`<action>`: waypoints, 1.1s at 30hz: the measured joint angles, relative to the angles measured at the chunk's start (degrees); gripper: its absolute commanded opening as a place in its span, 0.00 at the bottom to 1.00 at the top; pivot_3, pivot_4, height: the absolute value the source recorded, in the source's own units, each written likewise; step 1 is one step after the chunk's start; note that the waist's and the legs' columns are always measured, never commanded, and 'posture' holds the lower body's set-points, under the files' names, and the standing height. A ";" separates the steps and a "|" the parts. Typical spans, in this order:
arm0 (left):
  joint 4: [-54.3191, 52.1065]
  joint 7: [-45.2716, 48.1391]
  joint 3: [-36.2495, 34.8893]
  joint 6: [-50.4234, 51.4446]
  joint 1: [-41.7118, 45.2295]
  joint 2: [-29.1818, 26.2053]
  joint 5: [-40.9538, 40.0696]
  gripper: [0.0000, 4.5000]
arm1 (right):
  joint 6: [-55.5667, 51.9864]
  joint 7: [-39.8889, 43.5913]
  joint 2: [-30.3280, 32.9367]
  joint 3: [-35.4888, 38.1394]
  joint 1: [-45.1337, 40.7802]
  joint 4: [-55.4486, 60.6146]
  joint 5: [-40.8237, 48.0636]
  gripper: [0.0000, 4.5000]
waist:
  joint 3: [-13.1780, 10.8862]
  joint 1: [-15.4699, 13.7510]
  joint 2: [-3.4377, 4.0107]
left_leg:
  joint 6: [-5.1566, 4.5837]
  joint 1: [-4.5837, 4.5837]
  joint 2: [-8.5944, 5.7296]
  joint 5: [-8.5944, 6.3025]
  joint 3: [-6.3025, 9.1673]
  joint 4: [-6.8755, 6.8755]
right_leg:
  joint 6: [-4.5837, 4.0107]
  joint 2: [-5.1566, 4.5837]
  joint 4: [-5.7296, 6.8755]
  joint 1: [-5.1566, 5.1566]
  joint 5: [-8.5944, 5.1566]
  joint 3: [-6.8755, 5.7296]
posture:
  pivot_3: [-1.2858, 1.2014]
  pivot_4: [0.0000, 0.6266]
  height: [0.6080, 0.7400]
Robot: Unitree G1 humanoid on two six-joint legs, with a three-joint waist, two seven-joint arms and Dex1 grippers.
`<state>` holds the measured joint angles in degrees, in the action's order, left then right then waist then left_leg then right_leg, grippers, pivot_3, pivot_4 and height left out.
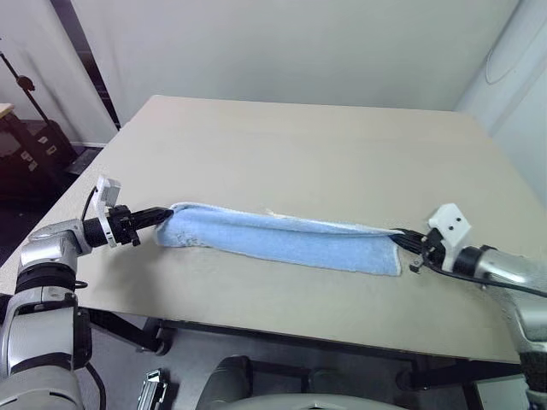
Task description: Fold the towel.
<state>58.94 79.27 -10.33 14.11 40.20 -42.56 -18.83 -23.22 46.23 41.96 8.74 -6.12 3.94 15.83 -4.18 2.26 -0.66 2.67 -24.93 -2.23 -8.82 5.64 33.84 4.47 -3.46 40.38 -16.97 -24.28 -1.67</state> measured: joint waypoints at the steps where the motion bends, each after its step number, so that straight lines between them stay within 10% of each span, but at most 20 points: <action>1: 1.10 -0.37 -0.01 -0.66 0.33 0.00 0.33 0.00 | 0.09 -0.13 -0.25 -0.85 -0.84 -1.17 -0.29 0.00 | 0.00 0.02 0.00 | 0.00 0.01 0.00 0.00 0.00 0.02 | 0.04 0.00 0.00 -0.01 0.02 0.00 | 0.52 0.00 0.76; 17: 9.79 -4.96 -0.35 -6.25 2.72 3.20 3.40 0.00 | 3.74 -1.97 -7.45 -6.63 -14.24 -21.80 -4.32 0.00 | 0.00 0.19 0.00 | -0.02 0.23 -0.03 0.08 0.02 0.04 | 0.10 -0.01 0.15 -0.06 0.08 0.06 | 0.52 0.00 0.76; 22: 11.35 -7.09 -1.78 -7.03 2.73 3.30 3.46 0.38 | 3.74 -1.83 -8.02 -6.64 -14.61 -22.99 -4.27 0.15 | 0.00 0.25 0.00 | 0.02 0.25 -0.03 0.11 0.02 0.13 | 0.10 -0.02 0.36 -0.11 0.08 0.09 | 0.52 0.00 0.76; 29: 12.50 -10.68 -4.92 -8.74 2.81 3.33 3.08 0.98 | 1.37 -3.60 -9.36 -4.41 -15.47 -22.92 -2.30 0.72 | 0.00 0.27 0.00 | 0.06 0.30 -0.03 0.18 0.02 0.18 | 0.09 -0.02 0.74 -0.27 0.08 0.17 | 0.52 0.00 0.76; 33: 12.35 -10.22 -7.08 -9.74 2.83 3.32 1.96 0.99 | -10.00 -6.44 -9.55 3.64 -18.41 -21.00 5.97 0.73 | 0.00 0.23 0.00 | 0.06 0.30 -0.04 0.20 0.01 0.18 | 0.08 -0.05 0.74 -0.26 0.08 0.18 | 0.52 0.00 0.76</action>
<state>71.29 69.06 -17.41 4.37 43.03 -39.24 -16.86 -33.22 39.79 32.42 12.39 -24.53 -17.05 21.80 -4.18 2.49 -0.66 2.73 -24.63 -2.26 -8.62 5.65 34.01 4.55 -3.51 41.13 -17.23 -24.20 -1.49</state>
